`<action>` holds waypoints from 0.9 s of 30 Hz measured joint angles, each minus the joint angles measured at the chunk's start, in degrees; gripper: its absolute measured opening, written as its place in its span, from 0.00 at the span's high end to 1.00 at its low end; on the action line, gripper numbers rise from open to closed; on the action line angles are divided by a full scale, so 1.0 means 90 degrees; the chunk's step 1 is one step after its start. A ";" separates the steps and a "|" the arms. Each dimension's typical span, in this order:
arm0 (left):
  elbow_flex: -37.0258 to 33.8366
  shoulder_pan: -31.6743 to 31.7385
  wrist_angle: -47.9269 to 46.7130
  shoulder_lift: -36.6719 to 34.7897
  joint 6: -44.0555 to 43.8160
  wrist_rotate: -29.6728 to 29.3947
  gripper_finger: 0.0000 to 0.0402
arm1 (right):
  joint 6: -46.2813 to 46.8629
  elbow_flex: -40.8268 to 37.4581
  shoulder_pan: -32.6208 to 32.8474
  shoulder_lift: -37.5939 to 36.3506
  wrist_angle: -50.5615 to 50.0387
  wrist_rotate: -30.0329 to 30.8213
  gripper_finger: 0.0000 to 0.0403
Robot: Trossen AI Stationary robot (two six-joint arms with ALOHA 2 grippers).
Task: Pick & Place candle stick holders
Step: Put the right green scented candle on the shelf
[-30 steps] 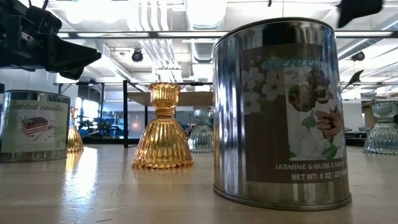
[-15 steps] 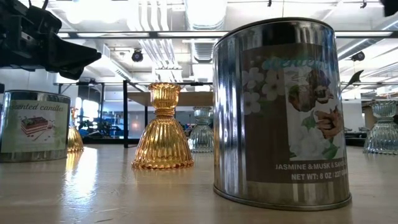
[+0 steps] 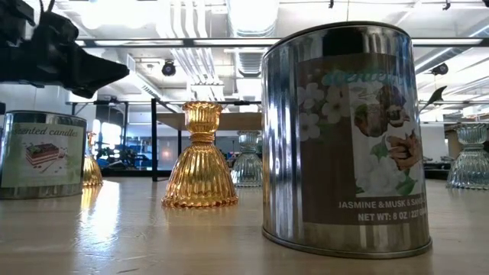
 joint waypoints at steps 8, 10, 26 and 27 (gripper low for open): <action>0.0002 -0.0001 0.0041 0.0000 -0.0003 -0.0468 0.77 | 0.0174 0.0000 0.0316 0.0675 0.0004 -0.0170 0.02; 0.0002 0.0000 0.0041 0.0000 -0.0004 -0.0471 0.77 | 0.0206 0.0000 0.0326 0.0880 -0.0021 -0.0316 0.02; 0.0000 -0.0001 0.0047 0.0000 -0.0004 -0.0472 0.77 | 0.0214 -0.0002 0.0408 0.1566 -0.0428 -0.0970 0.02; -0.0001 0.0000 0.0050 0.0000 -0.0003 -0.0474 0.77 | 0.0302 -0.0002 0.0411 0.1530 -0.0434 -0.0934 0.02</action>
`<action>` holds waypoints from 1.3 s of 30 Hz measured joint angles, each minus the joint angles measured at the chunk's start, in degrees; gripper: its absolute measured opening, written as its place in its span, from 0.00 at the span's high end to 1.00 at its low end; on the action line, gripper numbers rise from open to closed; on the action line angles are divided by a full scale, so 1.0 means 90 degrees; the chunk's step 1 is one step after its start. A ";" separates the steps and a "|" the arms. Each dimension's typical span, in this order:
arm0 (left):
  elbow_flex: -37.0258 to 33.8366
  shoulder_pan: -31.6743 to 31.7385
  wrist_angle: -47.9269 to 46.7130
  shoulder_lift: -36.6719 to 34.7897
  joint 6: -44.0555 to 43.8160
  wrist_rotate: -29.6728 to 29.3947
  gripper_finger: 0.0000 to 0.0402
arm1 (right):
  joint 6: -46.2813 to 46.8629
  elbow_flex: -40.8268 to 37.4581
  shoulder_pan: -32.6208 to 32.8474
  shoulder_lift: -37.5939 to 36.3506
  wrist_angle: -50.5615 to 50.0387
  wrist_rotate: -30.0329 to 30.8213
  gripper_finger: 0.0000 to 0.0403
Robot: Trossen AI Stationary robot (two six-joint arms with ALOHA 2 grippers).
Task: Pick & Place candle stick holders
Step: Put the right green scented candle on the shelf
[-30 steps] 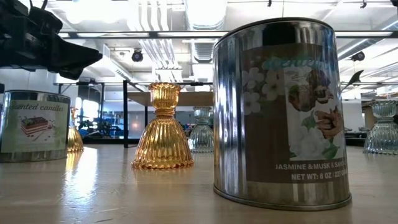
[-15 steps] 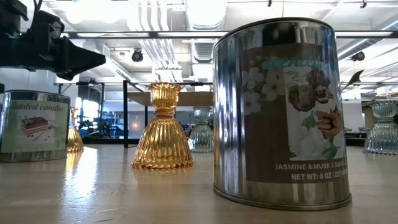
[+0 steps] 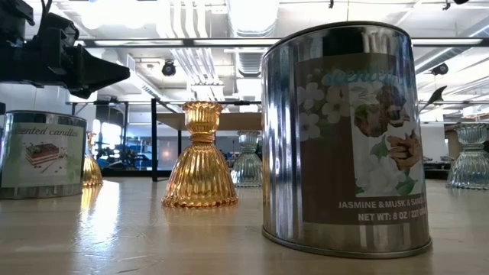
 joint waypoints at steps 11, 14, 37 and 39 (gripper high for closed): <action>0.0000 -0.0002 0.0050 0.0007 -0.0001 0.0000 0.77 | 0.0294 0.0002 0.0025 -0.0139 -0.0045 0.0422 0.02; 0.0000 0.0000 0.0052 0.0007 -0.0001 0.0000 0.77 | 0.0271 0.0005 0.0054 -0.0206 0.0046 0.0492 0.02; -0.0005 -0.0002 0.0057 0.0007 -0.0001 -0.0002 0.77 | -0.0111 -0.0073 0.0051 -0.0192 0.0336 0.0470 0.02; -0.0005 -0.0002 0.0057 0.0007 -0.0001 -0.0002 0.77 | -0.0187 -0.0077 0.0051 -0.0152 0.0469 0.0474 0.02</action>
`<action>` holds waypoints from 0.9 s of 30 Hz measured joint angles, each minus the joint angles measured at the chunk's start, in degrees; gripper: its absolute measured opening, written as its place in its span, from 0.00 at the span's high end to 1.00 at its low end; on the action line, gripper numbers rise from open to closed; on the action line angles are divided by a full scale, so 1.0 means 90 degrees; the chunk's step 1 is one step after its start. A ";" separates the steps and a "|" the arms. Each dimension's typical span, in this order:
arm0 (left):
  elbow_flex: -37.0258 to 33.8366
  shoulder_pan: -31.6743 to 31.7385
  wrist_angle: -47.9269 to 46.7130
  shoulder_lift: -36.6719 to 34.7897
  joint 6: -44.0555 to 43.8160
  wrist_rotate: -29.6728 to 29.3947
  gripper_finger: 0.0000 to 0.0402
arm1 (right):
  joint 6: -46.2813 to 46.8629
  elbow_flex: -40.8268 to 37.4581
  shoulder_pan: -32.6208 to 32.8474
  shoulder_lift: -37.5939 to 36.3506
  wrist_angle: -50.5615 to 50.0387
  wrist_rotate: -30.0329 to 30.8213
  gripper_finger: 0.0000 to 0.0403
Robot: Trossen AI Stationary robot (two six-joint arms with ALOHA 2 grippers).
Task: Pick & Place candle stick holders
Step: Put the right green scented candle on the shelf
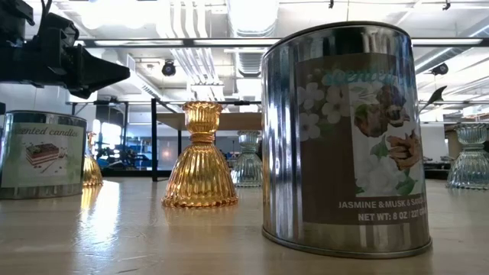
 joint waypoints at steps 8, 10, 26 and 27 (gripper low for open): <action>0.0000 0.0000 0.0000 0.0002 0.0000 0.0000 0.77 | 0.0038 -0.0036 0.0094 0.0252 -0.0287 -0.0225 0.02; 0.0000 0.0000 0.0000 0.0002 0.0002 0.0000 0.77 | 0.0032 -0.0046 0.0149 0.0309 -0.0213 -0.0291 0.02; 0.0000 0.0002 0.0001 0.0005 0.0000 0.0000 0.77 | -0.0433 -0.0140 0.0535 0.0713 0.0303 -0.0332 0.02; 0.0000 0.0000 0.0000 0.0005 0.0002 0.0000 0.77 | -0.0473 -0.0159 0.0552 0.0722 0.0333 -0.0326 0.02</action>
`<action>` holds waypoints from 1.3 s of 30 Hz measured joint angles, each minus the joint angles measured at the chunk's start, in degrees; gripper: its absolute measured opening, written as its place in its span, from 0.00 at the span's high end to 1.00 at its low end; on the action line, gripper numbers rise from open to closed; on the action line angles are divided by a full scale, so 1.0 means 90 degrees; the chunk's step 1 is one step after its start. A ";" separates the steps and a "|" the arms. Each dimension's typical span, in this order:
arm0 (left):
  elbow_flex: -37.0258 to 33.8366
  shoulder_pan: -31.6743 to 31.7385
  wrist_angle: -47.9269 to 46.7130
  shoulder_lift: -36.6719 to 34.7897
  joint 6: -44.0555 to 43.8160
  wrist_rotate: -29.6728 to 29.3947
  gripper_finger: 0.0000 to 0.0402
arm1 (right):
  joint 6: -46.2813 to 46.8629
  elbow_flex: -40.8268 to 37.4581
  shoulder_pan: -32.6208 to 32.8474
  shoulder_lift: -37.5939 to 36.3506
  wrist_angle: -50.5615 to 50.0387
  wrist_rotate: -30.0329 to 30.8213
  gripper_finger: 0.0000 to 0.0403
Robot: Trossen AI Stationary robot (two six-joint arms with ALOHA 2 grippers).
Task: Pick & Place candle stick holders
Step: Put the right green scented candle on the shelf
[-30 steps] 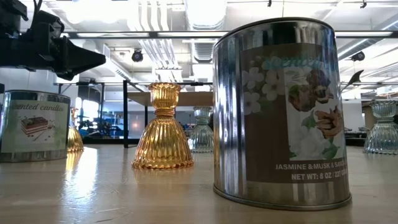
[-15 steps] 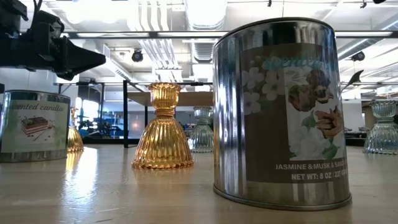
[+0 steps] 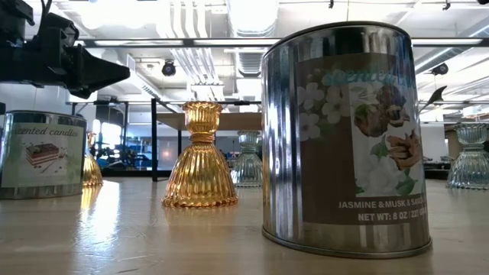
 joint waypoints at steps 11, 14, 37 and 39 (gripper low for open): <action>0.0000 0.0001 0.0002 -0.0002 -0.0002 0.0001 0.77 | -0.0276 -0.0304 0.0022 0.0006 0.0325 0.0159 0.02; 0.0000 0.0000 0.0002 -0.0002 -0.0002 0.0000 0.77 | -0.0336 -0.0408 0.0019 0.0006 0.0447 0.0169 0.02; 0.0000 0.0001 0.0002 -0.0002 -0.0002 0.0001 0.77 | -0.0212 -0.1501 0.0019 0.0003 0.1329 0.0166 0.02; 0.0000 0.0002 0.0002 -0.0004 0.0000 0.0000 0.77 | -0.0197 -0.1538 0.0019 0.0003 0.1337 0.0168 0.02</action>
